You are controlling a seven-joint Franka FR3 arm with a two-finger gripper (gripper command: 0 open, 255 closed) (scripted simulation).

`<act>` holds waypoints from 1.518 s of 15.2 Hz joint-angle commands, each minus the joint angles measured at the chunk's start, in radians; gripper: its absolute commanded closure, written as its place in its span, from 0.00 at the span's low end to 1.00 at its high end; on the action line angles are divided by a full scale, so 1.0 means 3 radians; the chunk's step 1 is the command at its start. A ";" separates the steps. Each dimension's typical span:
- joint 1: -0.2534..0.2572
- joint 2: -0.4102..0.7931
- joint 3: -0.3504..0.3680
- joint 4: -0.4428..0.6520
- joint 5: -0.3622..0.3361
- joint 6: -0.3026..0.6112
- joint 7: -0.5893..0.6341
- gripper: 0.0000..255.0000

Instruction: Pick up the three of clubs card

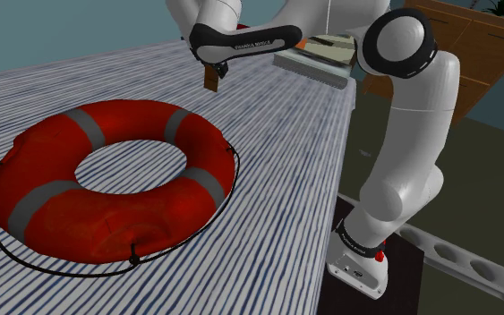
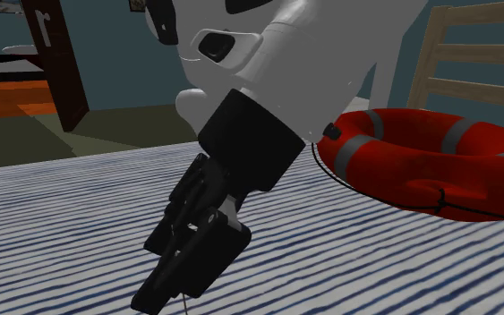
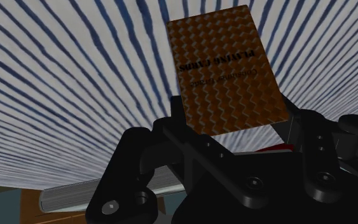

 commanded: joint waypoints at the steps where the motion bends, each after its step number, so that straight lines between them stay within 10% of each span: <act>1: 0.0002 0.0006 0.0000 -0.0001 0.0000 0.0004 0.0002 1.00; 23: 0.0109 -0.0037 0.0040 0.0579 0.0081 -0.0444 -0.0408 1.00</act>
